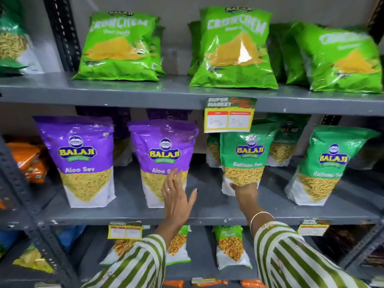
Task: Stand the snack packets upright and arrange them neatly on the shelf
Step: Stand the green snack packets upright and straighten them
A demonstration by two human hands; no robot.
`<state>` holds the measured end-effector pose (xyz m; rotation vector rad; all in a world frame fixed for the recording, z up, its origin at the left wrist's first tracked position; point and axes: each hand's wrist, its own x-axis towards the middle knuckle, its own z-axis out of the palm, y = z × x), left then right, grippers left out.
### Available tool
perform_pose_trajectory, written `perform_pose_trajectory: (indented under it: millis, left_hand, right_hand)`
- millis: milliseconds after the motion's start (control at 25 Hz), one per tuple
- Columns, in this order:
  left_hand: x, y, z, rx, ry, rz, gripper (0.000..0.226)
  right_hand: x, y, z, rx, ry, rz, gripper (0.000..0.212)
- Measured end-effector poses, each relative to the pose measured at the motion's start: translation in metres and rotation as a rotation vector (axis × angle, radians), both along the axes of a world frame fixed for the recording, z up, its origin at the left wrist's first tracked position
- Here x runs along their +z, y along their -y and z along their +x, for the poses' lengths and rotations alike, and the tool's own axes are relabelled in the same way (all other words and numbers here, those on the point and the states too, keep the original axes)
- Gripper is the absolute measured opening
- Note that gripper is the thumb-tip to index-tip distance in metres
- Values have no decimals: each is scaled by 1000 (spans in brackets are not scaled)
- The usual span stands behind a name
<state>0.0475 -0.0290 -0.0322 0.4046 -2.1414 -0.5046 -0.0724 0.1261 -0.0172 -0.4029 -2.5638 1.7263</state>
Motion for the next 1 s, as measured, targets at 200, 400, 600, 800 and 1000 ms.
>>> perform_pose_trajectory:
  millis: [200,400,600,800,1000]
  left_hand:
    - [3,-73,-80,-237,280,526,80]
    - [4,-93,-139,-221,351,990,65]
    - [3,-102,-143,-154,299,1027,55]
    - [15,-102,-115,-161,338,1003,55]
    - [14,-91,-89,-196,344,1003,57]
  right_hand:
    - [4,-74,-55,91,28,97,96]
    - [-12,-94,-102,518,85,-213,96]
    - [-19,-88,-103,607,53,-286,56]
    - [-23,-85,-82,615,43,-300,46]
    - [-17,-77,-53,621,57,-347,37]
